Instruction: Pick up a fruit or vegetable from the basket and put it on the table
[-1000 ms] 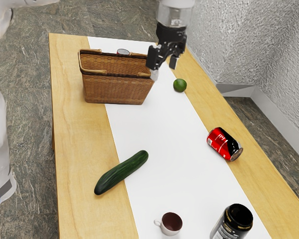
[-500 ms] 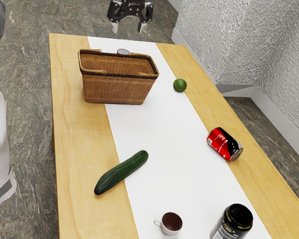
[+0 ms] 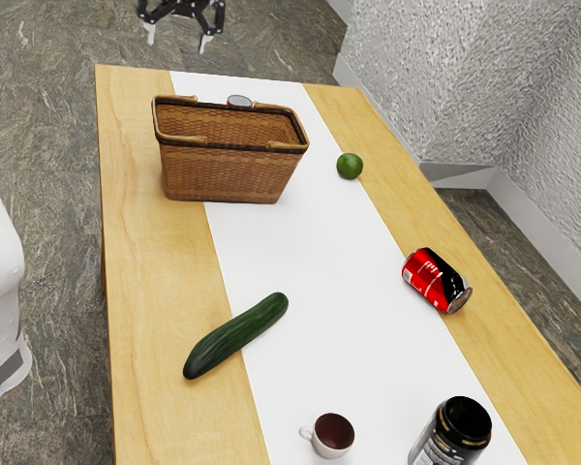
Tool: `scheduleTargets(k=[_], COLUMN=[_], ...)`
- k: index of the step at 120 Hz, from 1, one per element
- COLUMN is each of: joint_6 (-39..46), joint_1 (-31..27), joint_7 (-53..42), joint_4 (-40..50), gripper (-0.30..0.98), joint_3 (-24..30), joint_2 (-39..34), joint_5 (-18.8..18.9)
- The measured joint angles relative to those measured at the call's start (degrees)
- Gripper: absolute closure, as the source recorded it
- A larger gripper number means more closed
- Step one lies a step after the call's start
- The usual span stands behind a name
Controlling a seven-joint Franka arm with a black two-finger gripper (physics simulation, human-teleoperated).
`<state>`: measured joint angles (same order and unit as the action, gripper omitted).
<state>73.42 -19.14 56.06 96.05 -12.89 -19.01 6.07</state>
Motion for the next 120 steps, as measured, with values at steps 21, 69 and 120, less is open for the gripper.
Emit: scheduleTargets(k=[21,69,120], joint_6=[0.73,3.81,8.92], joint_1=[0.24,5.70,3.87], joint_7=[7.14,38.42,60.62], joint_4=[-0.31,-0.08,3.95], gripper=[0.00,0.00,0.00], joint_3=[0.71,1.12,0.10], joint_2=[0.93,5.12,4.89], joint_5=[-2.48,-5.14,-2.79])
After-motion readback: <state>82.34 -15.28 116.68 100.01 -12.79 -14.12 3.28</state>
